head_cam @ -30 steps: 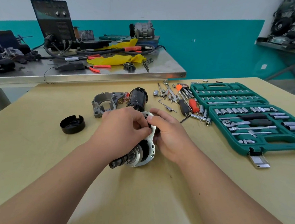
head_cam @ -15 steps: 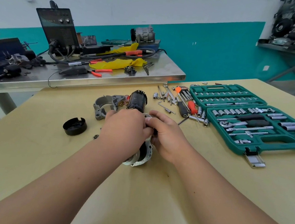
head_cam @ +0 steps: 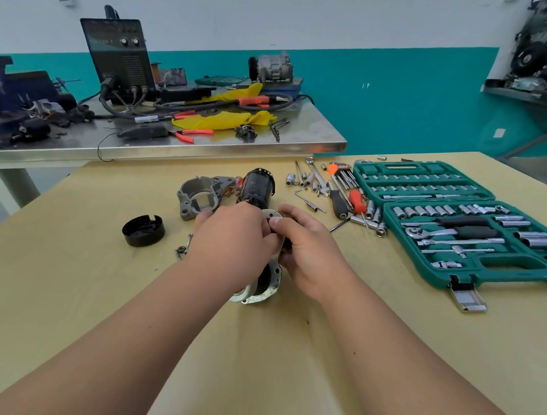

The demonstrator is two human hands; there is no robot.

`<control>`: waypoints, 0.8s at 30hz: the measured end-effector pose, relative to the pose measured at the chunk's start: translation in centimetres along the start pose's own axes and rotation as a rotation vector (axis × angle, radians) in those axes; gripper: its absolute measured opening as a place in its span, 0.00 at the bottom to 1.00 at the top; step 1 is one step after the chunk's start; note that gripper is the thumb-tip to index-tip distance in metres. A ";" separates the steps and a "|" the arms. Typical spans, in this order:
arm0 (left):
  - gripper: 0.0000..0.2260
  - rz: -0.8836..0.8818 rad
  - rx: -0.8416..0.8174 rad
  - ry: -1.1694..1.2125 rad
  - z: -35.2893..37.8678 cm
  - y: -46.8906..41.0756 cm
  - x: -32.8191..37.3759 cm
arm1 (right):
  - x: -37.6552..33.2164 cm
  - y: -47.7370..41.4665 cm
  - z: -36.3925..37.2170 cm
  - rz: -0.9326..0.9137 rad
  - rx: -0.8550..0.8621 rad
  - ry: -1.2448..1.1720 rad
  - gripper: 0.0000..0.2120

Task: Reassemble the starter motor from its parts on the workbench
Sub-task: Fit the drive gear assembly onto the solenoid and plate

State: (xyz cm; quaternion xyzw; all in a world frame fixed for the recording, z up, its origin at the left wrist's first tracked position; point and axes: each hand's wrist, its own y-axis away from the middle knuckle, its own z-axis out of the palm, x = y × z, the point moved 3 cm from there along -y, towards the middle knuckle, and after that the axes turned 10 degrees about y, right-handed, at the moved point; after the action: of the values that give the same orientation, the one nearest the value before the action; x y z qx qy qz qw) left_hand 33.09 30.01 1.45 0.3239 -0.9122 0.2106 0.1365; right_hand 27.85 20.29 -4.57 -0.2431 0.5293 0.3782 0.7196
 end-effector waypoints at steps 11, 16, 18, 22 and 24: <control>0.13 -0.010 0.012 -0.138 0.6 0.3 1.1 | 0.1 0.1 -0.2 0.005 0.025 0.021 0.15; 0.08 0.035 0.031 -0.171 0.9 0.9 1.6 | 0.2 0.1 -0.4 0.005 0.030 0.008 0.10; 0.10 0.032 0.039 -0.160 0.9 1.1 1.5 | 0.1 0.2 -0.4 0.001 0.018 0.000 0.11; 0.11 -0.022 0.036 -0.114 0.6 1.0 1.1 | 0.1 0.2 -0.4 -0.018 0.023 0.017 0.12; 0.12 -0.064 0.043 -0.117 0.4 0.8 0.9 | 0.2 0.2 -0.4 -0.018 0.033 0.021 0.12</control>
State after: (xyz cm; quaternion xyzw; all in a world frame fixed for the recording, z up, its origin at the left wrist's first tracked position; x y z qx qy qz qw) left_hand 31.84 29.89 1.23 0.3674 -0.9031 0.2066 0.0826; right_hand 27.51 20.16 -4.84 -0.2398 0.5406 0.3603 0.7214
